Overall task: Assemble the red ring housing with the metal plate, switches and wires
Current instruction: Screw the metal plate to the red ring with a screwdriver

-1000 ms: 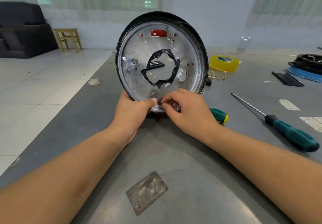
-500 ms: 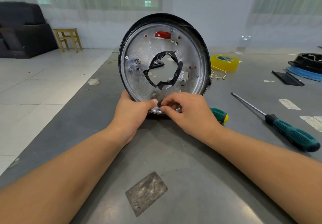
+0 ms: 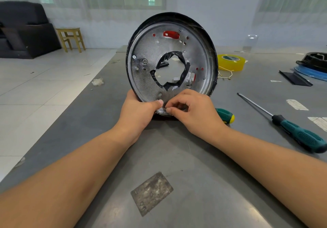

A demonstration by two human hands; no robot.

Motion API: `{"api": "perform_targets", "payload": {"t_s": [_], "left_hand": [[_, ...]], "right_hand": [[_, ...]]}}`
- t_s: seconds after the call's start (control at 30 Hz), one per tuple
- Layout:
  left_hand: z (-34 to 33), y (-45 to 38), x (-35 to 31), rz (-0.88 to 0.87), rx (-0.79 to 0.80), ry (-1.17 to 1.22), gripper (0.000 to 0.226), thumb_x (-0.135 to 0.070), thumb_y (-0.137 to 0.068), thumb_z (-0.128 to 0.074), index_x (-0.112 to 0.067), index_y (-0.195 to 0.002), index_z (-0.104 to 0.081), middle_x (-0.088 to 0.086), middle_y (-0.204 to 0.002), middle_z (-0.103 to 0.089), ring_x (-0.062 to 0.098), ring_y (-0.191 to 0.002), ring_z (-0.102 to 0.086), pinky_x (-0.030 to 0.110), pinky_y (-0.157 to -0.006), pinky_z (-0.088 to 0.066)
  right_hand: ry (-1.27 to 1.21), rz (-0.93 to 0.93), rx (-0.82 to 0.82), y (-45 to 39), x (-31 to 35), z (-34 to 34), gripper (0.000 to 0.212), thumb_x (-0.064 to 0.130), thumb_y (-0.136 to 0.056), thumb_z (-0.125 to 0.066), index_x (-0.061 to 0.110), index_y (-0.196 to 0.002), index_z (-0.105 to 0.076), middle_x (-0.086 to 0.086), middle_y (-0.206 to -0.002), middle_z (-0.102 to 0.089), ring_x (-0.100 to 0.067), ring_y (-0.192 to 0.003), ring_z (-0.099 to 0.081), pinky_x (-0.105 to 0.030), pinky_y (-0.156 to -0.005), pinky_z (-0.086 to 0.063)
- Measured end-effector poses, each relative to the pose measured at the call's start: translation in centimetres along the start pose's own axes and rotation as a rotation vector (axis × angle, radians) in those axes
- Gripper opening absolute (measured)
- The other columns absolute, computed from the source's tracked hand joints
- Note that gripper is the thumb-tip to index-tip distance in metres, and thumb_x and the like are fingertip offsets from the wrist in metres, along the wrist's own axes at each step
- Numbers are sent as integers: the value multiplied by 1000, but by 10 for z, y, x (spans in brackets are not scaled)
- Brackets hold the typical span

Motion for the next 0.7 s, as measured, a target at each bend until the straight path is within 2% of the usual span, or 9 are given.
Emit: {"api": "perform_targets", "payload": {"t_s": [0.13,0.37,0.47,0.6,0.7], "left_hand": [[0,0,0,-6,-8,-8,60,-23,-59,-85,-26,-115,-65,-2,-109,-79,21,-104,-76,51,-99,-59],[-1,2,-2,-23,-14,-27,70,-25,-59,-85,-19,-125,-64,0,-114,-78,22,-108,-75,51,-101,-58],[-1,4,-4,-40,-23,-41,71,-25,-59,-85,-18,-126,-64,0,-113,-77,20,-107,-74,49,-101,-58],[0,7,-6,-55,-26,-63,73,-28,-59,-84,-19,-128,-63,-2,-115,-76,18,-109,-73,48,-102,-58],[0,9,-7,-65,-24,-73,74,-28,-60,-84,-18,-130,-62,-2,-117,-76,17,-110,-73,47,-102,-58]], "right_hand": [[31,-17,6,-1,-1,0,7,29,-89,-76,31,-95,-79,8,-93,-65,-12,-94,-58,-35,-86,-50],[21,-14,-6,-2,0,-1,7,28,-88,-77,31,-95,-79,7,-92,-65,-13,-94,-58,-38,-86,-50],[32,-16,-20,-2,-2,-1,7,28,-88,-78,28,-95,-79,9,-90,-63,-9,-89,-58,-31,-82,-50],[38,-30,-51,-2,-3,0,9,30,-84,-81,27,-92,-76,14,-86,-59,-1,-81,-56,-9,-73,-40],[42,-37,-48,-1,-3,1,9,31,-84,-81,26,-89,-76,13,-84,-60,-2,-80,-56,-12,-72,-42]]}}
Point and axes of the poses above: each hand's wrist, its own y-axis away from the middle knuckle, its own z-axis out of the back of the hand, x = y × z, the point moved 8 cm from there along -y, towards the middle knuckle
